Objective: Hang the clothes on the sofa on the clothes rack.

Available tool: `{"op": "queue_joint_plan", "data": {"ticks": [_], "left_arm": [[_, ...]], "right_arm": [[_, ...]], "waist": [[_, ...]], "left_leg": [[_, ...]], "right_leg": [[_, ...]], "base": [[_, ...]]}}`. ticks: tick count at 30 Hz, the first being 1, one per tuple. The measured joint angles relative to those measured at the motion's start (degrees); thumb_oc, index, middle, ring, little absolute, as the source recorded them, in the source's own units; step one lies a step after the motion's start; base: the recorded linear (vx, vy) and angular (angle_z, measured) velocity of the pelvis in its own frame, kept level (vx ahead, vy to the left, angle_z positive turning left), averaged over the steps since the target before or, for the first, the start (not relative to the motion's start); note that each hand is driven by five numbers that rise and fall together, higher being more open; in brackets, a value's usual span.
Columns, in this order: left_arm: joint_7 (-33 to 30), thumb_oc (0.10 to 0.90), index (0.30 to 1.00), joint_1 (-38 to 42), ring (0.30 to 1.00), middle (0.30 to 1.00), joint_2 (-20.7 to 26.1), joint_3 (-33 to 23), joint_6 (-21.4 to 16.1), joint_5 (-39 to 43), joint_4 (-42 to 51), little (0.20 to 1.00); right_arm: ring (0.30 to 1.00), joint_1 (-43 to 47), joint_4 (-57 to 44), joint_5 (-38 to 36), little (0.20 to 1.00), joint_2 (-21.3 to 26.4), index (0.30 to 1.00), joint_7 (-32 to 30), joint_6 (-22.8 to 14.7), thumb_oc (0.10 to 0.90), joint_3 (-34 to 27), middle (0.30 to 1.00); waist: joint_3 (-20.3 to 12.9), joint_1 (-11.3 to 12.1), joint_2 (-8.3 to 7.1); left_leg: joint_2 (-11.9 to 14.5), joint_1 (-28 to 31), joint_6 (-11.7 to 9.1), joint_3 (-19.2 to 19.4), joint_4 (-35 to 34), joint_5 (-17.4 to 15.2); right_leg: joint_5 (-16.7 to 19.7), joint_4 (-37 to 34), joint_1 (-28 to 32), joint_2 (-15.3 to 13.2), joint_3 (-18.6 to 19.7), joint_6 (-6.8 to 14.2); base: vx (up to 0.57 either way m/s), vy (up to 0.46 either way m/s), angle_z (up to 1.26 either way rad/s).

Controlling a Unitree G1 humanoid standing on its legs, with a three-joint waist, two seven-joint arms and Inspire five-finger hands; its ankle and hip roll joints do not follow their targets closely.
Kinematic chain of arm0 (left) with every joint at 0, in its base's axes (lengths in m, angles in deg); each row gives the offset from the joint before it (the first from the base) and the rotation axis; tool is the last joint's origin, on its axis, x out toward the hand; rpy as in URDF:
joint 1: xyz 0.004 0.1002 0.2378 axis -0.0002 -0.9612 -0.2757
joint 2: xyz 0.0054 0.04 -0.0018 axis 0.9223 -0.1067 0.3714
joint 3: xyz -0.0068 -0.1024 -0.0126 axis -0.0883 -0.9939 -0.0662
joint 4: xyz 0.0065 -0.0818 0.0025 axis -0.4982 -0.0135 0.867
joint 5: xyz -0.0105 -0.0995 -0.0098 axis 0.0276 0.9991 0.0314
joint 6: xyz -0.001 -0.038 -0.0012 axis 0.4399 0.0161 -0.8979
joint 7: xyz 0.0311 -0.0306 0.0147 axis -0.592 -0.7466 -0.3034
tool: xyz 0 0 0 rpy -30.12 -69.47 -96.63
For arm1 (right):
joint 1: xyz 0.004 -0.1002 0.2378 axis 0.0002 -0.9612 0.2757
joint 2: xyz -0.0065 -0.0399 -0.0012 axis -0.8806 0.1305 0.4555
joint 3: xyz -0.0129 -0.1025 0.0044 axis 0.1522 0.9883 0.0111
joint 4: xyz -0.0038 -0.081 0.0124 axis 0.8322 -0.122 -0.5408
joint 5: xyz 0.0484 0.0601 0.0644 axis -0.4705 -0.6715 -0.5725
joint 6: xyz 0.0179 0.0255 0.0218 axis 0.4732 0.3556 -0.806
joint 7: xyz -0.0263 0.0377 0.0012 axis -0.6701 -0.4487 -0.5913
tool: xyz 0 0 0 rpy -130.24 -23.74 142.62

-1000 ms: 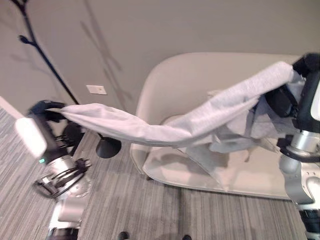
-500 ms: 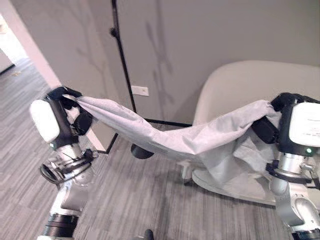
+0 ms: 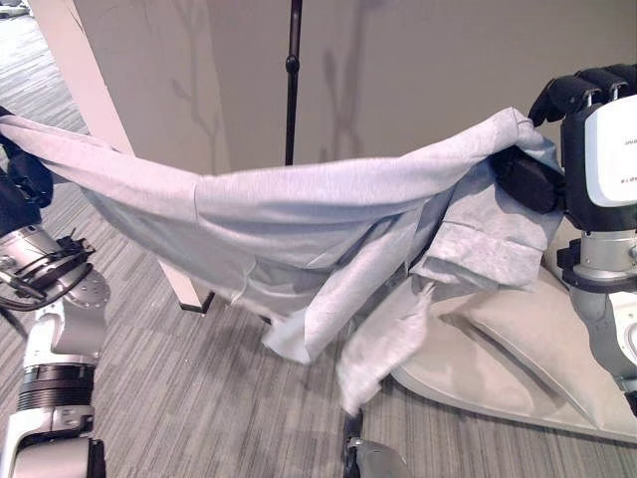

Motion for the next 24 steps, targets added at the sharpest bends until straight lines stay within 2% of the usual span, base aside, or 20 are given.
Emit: {"op": "queue_joint_plan", "data": {"ticks": [1,2,3,5,6,8,9,10,11,13,14,15,16,18,19,20,21,22,23,24], "left_arm": [[0.1,0.4,0.3,0.02,0.3,0.3,0.31,-0.19,0.01,0.07,-0.09,0.3],[0.37,0.4,0.3,0.0,0.3,0.3,0.98,-0.13,0.01,0.07,-0.46,0.3],[0.54,0.4,0.3,-0.04,0.3,0.3,1.1,0.41,0.09,0.2,-1.34,0.3],[0.74,0.4,0.3,0.19,0.3,0.3,3.49,2.08,-1.21,0.16,-4.59,0.3],[1.17,0.4,0.3,0.8,0.3,0.3,5.1,3.42,-1.33,0.22,-6.21,0.3],[1.37,0.4,0.3,1.05,0.3,0.3,9.1,4.17,-2.2,0.58,-7.38,0.3],[1.74,0.4,0.3,1.52,0.3,0.3,12.84,5.72,-2.68,1.11,-8.63,0.3],[1.95,0.4,0.3,1.89,0.3,0.3,14.11,6.62,-2.77,1.73,-9.28,0.3],[1.97,0.4,0.3,2.7,0.3,0.3,14.36,8.4,-2.79,2.4,-9.7,0.3],[2.01,0.4,0.3,3.57,0.3,0.3,14.87,11.21,-3.56,2.29,-11.53,0.3],[2.21,0.4,0.3,3.84,0.3,0.3,15.0,12.1,-3.47,2.36,-11.43,0.3],[2.35,0.4,0.3,3.88,0.3,0.3,14.96,12.12,-3.5,2.4,-11.01,0.3],[2.46,0.4,0.3,3.87,0.3,0.3,15.01,12.32,-3.67,2.34,-11.72,0.3],[2.9,0.4,0.3,4.04,0.3,0.3,15.8,12.29,-2.69,4.16,-10.97,0.3],[2.85,0.4,0.3,6.33,0.3,0.3,15.92,13.16,-3.15,3.89,-11.3,0.3],[2.56,0.4,0.3,8.26,0.3,0.3,15.94,13.53,-3.38,3.68,-11.07,0.3],[0.31,0.4,0.3,8.33,0.3,0.3,15.34,13.84,-4.69,3.27,-10.8,0.3],[-0.63,0.4,0.3,7.46,0.3,0.3,15.34,13.81,-5.58,2.32,-9.69,0.3],[-2.63,0.4,0.3,4.77,0.3,0.3,15.37,13.65,-6.26,2.03,-5.65,0.3],[-3.25,0.4,0.3,4.41,0.3,0.3,15.42,13.59,-6.91,1.59,-4.76,0.3]], "right_arm": [[0.3,0.96,0.65,-0.23,0.3,0.02,0.3,-0.07,-0.01,0.4,0.45,0.3],[0.3,2.16,1.77,-0.3,0.3,0.08,0.3,-0.09,-0.09,0.4,1.08,0.3],[0.3,3.97,3.74,-0.8,0.3,0.65,0.3,-0.17,-0.19,0.4,1.98,0.3],[0.3,6.25,7.13,-1.51,0.3,3.49,0.3,-0.33,-0.28,0.4,4.89,0.3],[0.3,6.55,8.54,-1.67,0.3,6.76,0.3,-0.14,-0.32,0.4,6.03,0.3],[0.3,6.65,10.8,-1.86,0.3,8.03,0.3,-0.48,-0.38,0.4,6.21,0.3],[0.3,7.14,12.64,-2.52,0.3,8.01,0.3,-0.43,-0.39,0.4,6.34,0.3],[0.3,8.05,14.07,-2.65,0.3,8.02,0.3,-0.46,-0.38,0.4,6.72,0.3],[0.3,8.91,14.74,-3.15,0.3,8.03,0.3,-0.5,-0.31,0.4,6.81,0.3],[0.3,10.86,16.14,-3.53,0.3,8.47,0.3,-0.53,-0.16,0.4,7.83,0.3],[0.3,12.52,16.38,-3.61,0.3,10.37,0.3,-0.56,-0.09,0.4,8.34,0.3],[0.3,13.31,16.44,-3.64,0.3,11.72,0.3,-0.57,-0.08,0.4,8.56,0.3],[0.3,14.94,18.16,-4.03,0.3,12.0,0.3,-1.74,0.12,0.4,11.41,0.3],[0.3,15.66,18.47,-4.62,0.3,12.53,0.3,-1.22,0.15,0.4,14.51,0.3],[0.3,16.65,20.25,-4.62,0.3,12.52,0.3,-1.76,0.09,0.4,15.23,0.3],[0.3,18.02,23.09,-4.7,0.3,12.35,0.3,-1.48,0.07,0.4,16.26,0.3],[0.3,18.42,25.69,-4.71,0.3,12.06,0.3,-1.3,0.06,0.4,16.75,0.3],[0.3,19.44,28.33,-5.06,0.3,12.0,0.3,-1.09,0.21,0.4,18.33,0.3],[0.3,19.91,30.12,-5.87,0.3,12.01,0.3,0.32,1.06,0.4,18.57,0.3],[0.3,20.53,30.36,-5.88,0.3,11.85,0.3,0.98,1.22,0.4,18.69,0.3]], "waist": [[-0.55,-0.13,-0.22],[-1.25,0.05,-1.19],[-1.46,1.5,-0.34],[-1.6,3.71,-0.99],[-1.53,3.68,-0.42],[-1.18,3.52,-1.3],[-0.42,3.61,-2.49],[-0.08,3.86,-2.89],[0.49,3.6,-2.69],[0.7,3.76,-2.53],[0.95,4.12,-1.33],[0.84,4.76,1.37],[-0.38,4.92,3.49],[-0.55,7.07,2.86],[-0.32,5.97,2.33],[-0.31,5.6,0.8],[-0.21,5.84,0.02],[-0.39,6.86,-0.6],[-0.48,10.01,-0.92],[-0.49,10.77,-0.94]], "left_leg": [[-0.04,0.87,-1.32,-0.32,0.37,-0.8],[-0.74,1.7,-2.44,-0.24,1.5,-1.5],[-0.55,0.67,-5.14,0.23,7.64,-3.01],[0.28,-10.62,-9.35,1.0,32.27,-1.83],[2.86,-16.99,-11.66,1.62,44.88,-0.58],[7.21,-23.23,-10.71,-0.07,51.39,-2.35],[11.44,-26.47,-10.86,-0.57,52.36,-2.6],[13.3,-28.09,-11.43,-2.79,49.03,-2.39],[13.27,-28.8,-11.46,-5.65,42.97,-2.35],[9.8,-28.21,-11.41,-7.39,29.04,-2.23],[6.45,-26.25,-10.95,-9.88,13.66,0.79],[6.26,-26.39,-11.09,-9.9,11.12,2.92],[5.24,-23.61,-11.62,-14.85,6.2,6.14],[3.52,-20.3,-11.78,-15.25,2.9,6.81],[3.03,-20.11,-11.49,-14.54,3.18,9.74],[1.45,-19.48,-8.24,-13.63,3.65,12.3],[0.12,-17.61,-5.39,-13.13,3.67,11.41],[-0.49,-16.05,-4.35,-11.76,3.24,10.69],[-1.15,-14.67,-3.0,-9.65,2.98,10.37],[-1.32,-14.6,-2.58,-9.21,2.79,10.12]], "right_leg": [[0.03,-0.2,1.44,1.62,-0.85,-1.98],[0.02,-2.03,3.42,2.88,-1.92,-6.26],[1.22,-5.44,6.98,3.44,0.01,-7.56],[0.04,-6.78,8.88,2.22,3.26,-8.74],[0.32,-8.24,10.23,2.31,3.38,-8.21],[-0.74,-8.76,11.79,2.54,3.61,-8.24],[-1.05,-9.7,13.48,2.66,4.39,-8.11],[-2.04,-10.2,14.81,2.07,5.21,-7.32],[-4.01,-10.34,16.8,0.89,6.37,-5.86],[-5.53,-10.21,18.49,-1.98,7.65,-3.46],[-6.23,-9.6,18.48,-4.0,8.88,-1.0],[-7.42,-9.15,18.79,-3.28,9.87,1.75],[-9.03,-9.08,19.73,-2.63,11.67,4.03],[-11.59,-5.71,17.38,-3.01,12.88,6.21],[-11.74,-6.8,18.66,-1.6,12.3,6.8],[-10.89,-8.36,20.52,-1.23,12.93,4.18],[-10.23,-10.15,23.43,-2.53,12.97,4.44],[-10.68,-9.73,23.76,-3.6,13.26,4.99],[-11.9,-8.02,23.12,-4.83,12.82,6.49],[-11.89,-7.19,22.81,-5.1,12.6,6.56]], "base": [[0.13,-0.135,0.14],[0.15,-0.199,-0.07],[0.05,-0.199,-0.36],[0.04,-0.18,-0.47],[0.03,-0.101,-0.24],[0.13,-0.059,-0.09],[0.23,0.021,-0.26],[0.28,0.097,-0.3],[0.3,0.139,-0.22],[0.18,0.086,-0.34],[0.24,0.058,-0.63],[0.26,0.059,-0.76],[0.28,0.06,-0.9],[0.22,0.064,-0.88],[0.31,0.114,-0.13],[0.4,0.151,0.27],[0.2,0.082,-0.05],[0.23,0.117,-0.48],[0.19,0.112,-0.53],[0.22,0.156,-0.44]]}}
